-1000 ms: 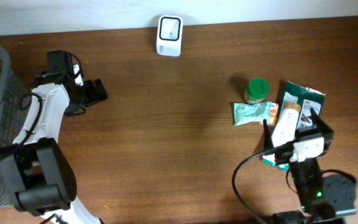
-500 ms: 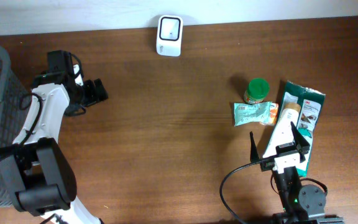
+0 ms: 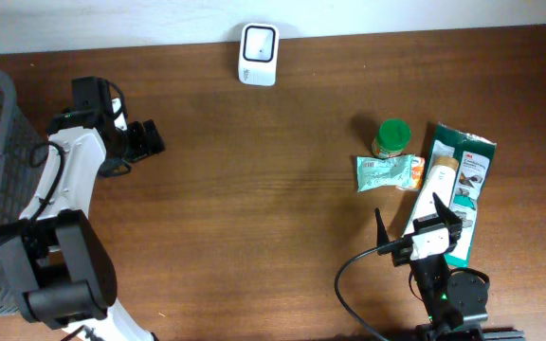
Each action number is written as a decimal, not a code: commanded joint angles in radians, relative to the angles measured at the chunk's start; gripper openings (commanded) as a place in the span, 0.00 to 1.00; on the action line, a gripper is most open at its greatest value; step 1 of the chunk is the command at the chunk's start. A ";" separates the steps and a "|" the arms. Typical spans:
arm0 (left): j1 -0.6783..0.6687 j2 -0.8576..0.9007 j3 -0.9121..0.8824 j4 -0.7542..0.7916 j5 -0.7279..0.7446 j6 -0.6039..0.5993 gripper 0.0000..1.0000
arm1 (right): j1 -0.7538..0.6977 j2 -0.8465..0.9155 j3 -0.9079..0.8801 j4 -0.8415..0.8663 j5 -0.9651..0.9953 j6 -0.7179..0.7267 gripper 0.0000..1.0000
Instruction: Scan the item barcode
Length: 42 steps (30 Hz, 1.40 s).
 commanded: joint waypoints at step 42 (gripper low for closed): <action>-0.231 -1.207 -0.889 0.813 -0.108 0.123 0.99 | 0.006 -0.011 -0.005 -0.006 -0.013 0.012 0.98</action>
